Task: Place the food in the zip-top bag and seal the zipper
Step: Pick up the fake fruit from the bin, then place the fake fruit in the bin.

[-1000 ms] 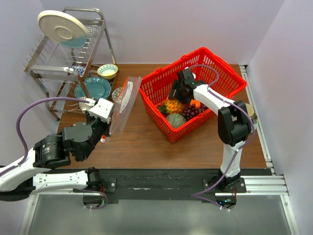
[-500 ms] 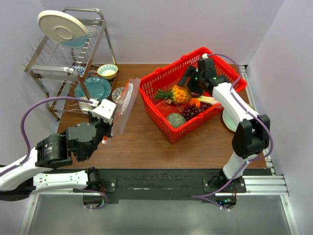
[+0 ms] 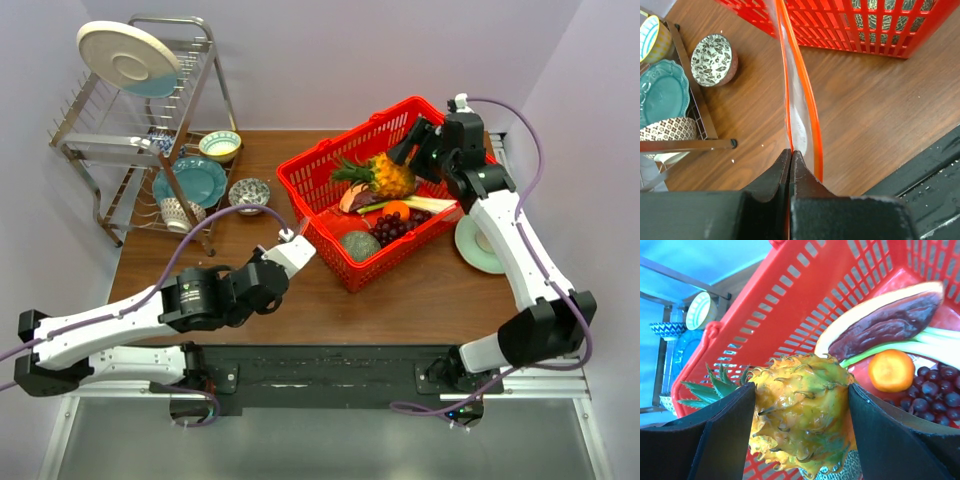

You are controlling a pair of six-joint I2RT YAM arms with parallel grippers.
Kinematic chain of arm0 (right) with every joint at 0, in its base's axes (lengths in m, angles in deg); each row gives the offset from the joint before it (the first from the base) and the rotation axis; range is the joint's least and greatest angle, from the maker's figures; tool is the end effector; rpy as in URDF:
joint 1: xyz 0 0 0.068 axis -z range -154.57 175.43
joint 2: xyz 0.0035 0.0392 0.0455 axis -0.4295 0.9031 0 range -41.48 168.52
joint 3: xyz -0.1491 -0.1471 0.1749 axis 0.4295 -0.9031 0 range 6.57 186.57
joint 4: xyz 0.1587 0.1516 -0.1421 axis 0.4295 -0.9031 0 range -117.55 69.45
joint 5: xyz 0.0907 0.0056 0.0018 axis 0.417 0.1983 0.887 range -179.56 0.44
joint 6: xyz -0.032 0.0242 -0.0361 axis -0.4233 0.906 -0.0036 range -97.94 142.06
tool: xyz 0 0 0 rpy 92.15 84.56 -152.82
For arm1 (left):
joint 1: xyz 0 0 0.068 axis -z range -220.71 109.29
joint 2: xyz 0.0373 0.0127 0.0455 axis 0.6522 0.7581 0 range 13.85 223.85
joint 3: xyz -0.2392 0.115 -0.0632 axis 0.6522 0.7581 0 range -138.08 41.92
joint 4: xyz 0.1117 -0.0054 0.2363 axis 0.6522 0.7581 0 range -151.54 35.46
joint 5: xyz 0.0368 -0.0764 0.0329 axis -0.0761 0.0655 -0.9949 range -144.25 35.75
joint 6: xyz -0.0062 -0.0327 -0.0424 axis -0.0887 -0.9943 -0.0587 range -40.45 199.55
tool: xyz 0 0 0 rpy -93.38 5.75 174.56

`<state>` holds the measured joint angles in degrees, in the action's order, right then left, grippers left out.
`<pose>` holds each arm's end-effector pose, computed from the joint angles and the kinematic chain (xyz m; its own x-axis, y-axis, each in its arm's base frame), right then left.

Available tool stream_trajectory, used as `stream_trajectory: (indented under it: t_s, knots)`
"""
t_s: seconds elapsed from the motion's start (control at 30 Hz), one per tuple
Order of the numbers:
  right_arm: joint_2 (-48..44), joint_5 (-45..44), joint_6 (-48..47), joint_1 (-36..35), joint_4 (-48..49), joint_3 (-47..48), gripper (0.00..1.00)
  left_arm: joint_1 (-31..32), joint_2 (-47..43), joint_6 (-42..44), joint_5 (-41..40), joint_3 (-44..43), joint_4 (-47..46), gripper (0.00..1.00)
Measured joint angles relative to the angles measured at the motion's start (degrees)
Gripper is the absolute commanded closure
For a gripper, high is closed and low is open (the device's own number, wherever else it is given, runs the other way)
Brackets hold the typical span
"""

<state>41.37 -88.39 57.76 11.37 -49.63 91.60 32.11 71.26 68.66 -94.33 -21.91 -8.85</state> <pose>0.3174 0.0802 0.3952 -0.5085 0.4740 -0.7189 0.0445 0.8482 0.5278 0.0764 -0.1695 0.3498 -0.3230 0.5547 -0.7668 0.5484 0.7700 0.3260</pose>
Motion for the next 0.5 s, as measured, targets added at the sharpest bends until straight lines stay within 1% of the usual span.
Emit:
stream_trajectory:
  t_s: [0.13, 0.23, 0.37, 0.5]
  knots:
    - [-3.56, -0.09, -0.61, 0.39, 0.02, -1.51, 0.64, 0.0, -1.55, -1.66, 0.48, 0.0, 0.81, 1.0]
    - [-5.46, 1.49, -0.76, 0.94, 0.26, -2.29, 0.64, 0.0, -2.82, -2.4, 1.01, 0.0, 0.63, 1.0]
    - [-7.06, 7.91, 0.52, 2.08, 2.8, -4.72, 0.65, 0.0, -4.04, -3.52, 2.51, 1.11, -1.29, 1.0]
    - [-7.13, 17.18, 4.7, 3.67, 8.26, -9.33, 0.67, 0.0, -3.87, -4.85, 2.99, 2.27, -1.55, 1.0]
